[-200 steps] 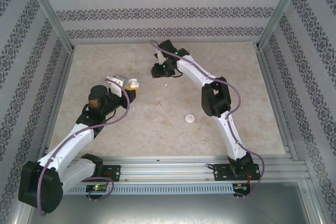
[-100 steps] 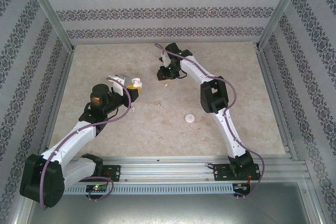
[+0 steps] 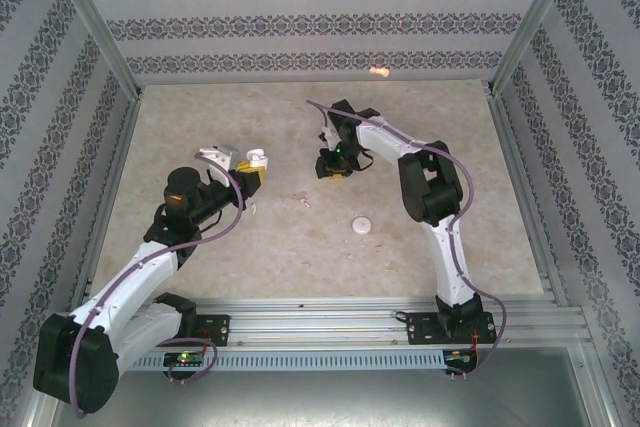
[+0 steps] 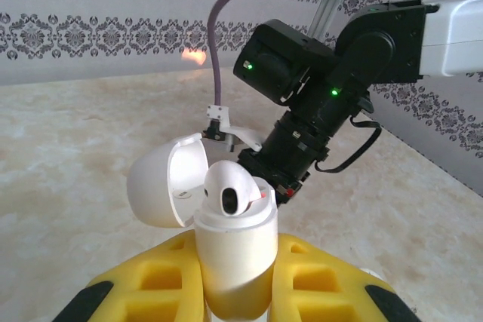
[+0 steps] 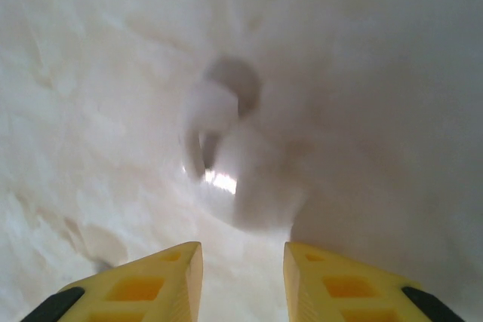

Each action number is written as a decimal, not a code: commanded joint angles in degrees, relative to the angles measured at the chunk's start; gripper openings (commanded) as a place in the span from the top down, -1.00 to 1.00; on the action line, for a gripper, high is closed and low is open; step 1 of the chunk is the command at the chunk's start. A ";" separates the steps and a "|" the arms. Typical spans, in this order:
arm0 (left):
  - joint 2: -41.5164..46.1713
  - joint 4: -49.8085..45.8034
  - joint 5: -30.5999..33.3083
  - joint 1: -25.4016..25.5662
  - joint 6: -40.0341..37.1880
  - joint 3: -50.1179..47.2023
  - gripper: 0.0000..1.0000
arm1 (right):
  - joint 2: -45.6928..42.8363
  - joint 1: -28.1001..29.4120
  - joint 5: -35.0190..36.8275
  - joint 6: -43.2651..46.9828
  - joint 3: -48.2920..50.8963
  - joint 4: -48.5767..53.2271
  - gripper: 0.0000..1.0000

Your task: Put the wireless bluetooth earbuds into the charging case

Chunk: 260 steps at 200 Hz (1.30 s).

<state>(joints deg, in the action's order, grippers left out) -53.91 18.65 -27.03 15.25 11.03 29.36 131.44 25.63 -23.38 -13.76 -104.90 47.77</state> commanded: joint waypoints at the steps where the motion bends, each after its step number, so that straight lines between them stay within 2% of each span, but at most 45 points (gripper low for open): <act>1: 0.96 0.14 -1.33 -0.74 0.79 -0.78 1.00 | -4.64 -0.43 0.29 -2.07 1.91 -1.03 0.32; 38: -0.34 1.17 -1.89 -0.74 1.34 -0.89 1.00 | -4.99 -0.71 5.43 -4.98 -3.56 1.38 0.32; 99: -1.66 1.63 -1.45 -0.70 1.19 -0.59 1.00 | 4.66 4.40 10.91 -5.81 -22.01 8.16 0.30; 143: 1.52 -2.54 -0.19 -0.72 -0.38 -0.53 1.00 | 9.21 9.00 8.80 -6.70 -30.79 8.79 0.30; 203: 12.86 -13.00 3.57 -0.70 -3.09 -1.86 1.00 | 9.74 18.37 3.05 -12.37 -26.06 4.34 0.28; 260: 21.49 -19.96 5.12 -0.74 -4.35 -2.86 1.00 | 10.13 22.52 2.42 -15.13 -23.86 3.82 0.27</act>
<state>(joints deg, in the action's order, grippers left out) -34.68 2.94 -23.20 15.25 8.34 27.70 141.43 48.05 -20.53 -26.89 -129.21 51.64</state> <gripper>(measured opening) 0.179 0.366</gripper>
